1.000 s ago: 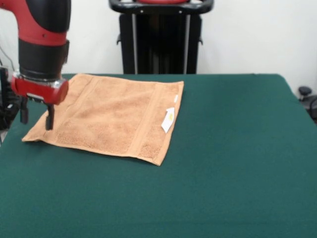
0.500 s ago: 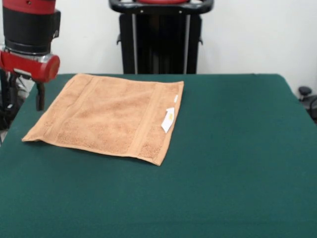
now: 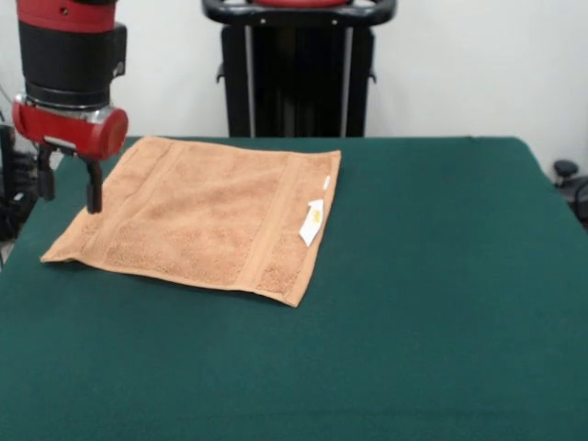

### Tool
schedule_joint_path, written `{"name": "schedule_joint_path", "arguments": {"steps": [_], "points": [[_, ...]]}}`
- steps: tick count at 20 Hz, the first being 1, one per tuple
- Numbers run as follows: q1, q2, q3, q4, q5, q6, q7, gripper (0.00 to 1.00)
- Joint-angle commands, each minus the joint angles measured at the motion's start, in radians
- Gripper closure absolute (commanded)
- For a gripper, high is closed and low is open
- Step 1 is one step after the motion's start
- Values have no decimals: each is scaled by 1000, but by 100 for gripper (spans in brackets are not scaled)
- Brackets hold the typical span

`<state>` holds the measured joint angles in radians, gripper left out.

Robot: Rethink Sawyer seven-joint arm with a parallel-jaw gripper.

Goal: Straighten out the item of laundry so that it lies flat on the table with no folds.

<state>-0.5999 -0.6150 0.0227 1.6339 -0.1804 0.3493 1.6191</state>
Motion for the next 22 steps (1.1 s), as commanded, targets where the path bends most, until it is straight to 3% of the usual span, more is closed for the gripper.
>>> {"name": "schedule_joint_path", "arguments": {"steps": [1,7,16,22], "points": [[49,99,139,137,72,44,163,0],[70,120,124,152,100,-23,203,0],[214,133,1,159,156,-50,316,0],[259,196,-2,150,213,-133,331,0]]}}
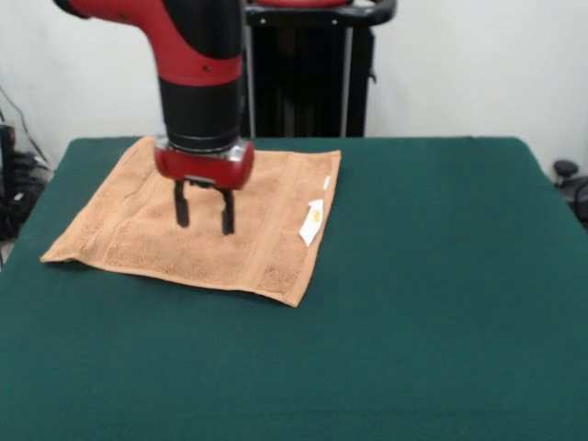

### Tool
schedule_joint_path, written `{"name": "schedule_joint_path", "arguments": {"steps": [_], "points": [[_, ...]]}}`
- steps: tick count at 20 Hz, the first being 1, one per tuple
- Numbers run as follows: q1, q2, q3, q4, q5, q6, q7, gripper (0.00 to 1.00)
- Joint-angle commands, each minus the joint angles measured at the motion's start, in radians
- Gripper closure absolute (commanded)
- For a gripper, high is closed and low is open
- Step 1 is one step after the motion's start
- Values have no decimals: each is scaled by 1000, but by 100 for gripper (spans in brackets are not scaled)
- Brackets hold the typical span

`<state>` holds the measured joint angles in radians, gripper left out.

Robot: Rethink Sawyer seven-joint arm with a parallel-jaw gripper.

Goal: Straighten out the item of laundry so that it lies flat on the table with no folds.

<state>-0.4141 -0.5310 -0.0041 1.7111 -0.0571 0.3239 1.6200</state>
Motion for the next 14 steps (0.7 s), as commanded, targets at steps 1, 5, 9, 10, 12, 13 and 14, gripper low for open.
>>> {"name": "schedule_joint_path", "arguments": {"steps": [1,5,9,10,12,13,14], "points": [[71,117,37,81,101,-128,329,0],[126,110,25,85,162,-161,367,0],[181,141,-18,73,214,-218,391,0],[187,143,-27,73,219,-228,389,0],[191,156,-38,66,226,-249,381,0],[188,167,-37,63,229,-263,374,0],[189,178,-39,56,230,-268,367,0]]}}
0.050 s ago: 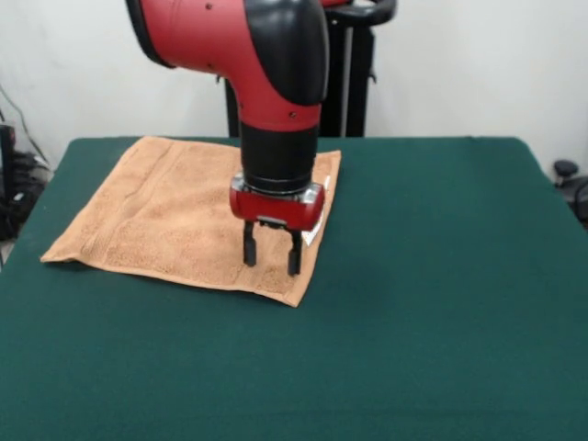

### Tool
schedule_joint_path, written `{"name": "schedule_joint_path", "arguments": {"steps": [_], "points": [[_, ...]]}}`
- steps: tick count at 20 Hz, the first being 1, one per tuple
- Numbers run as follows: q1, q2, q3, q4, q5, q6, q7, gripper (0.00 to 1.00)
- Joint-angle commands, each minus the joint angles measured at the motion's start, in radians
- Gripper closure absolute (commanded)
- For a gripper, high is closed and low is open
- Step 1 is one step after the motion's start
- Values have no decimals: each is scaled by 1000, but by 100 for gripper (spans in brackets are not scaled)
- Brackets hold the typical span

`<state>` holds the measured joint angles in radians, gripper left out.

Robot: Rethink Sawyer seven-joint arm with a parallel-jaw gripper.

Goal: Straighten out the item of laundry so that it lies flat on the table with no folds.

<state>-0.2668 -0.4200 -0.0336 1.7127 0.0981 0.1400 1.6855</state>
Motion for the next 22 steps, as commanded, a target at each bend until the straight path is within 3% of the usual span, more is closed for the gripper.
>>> {"name": "schedule_joint_path", "arguments": {"steps": [1,7,11,14,22], "points": [[42,78,-12,49,76,-89,295,0],[72,154,-33,7,107,-125,299,0],[194,208,-168,-27,179,-117,330,0],[212,216,-197,-22,207,-94,321,0],[33,288,59,-75,132,-211,218,0]]}}
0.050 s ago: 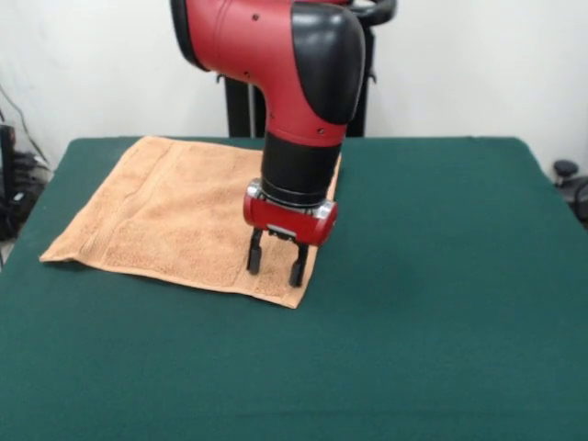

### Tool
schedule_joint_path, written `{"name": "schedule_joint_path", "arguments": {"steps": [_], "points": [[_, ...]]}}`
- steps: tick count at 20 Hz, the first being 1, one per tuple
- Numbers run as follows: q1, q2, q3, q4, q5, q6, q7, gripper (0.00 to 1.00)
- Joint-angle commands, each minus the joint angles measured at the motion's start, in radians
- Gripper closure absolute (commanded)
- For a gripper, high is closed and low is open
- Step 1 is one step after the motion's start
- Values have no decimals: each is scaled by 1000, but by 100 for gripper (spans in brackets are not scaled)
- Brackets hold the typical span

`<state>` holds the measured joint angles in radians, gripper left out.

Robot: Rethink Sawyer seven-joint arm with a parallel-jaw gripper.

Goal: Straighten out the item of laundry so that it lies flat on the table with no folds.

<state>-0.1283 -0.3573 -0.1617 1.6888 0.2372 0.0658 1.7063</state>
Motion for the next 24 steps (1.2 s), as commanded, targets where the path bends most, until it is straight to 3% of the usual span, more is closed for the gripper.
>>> {"name": "schedule_joint_path", "arguments": {"steps": [1,3,6,10,24], "points": [[-122,238,215,-64,-25,-167,193,0],[-125,261,235,-89,-63,-271,222,0],[-39,286,149,-125,-24,-370,279,0],[-29,323,129,-164,-35,-473,291,0],[-10,385,121,-250,-30,-616,307,0]]}}
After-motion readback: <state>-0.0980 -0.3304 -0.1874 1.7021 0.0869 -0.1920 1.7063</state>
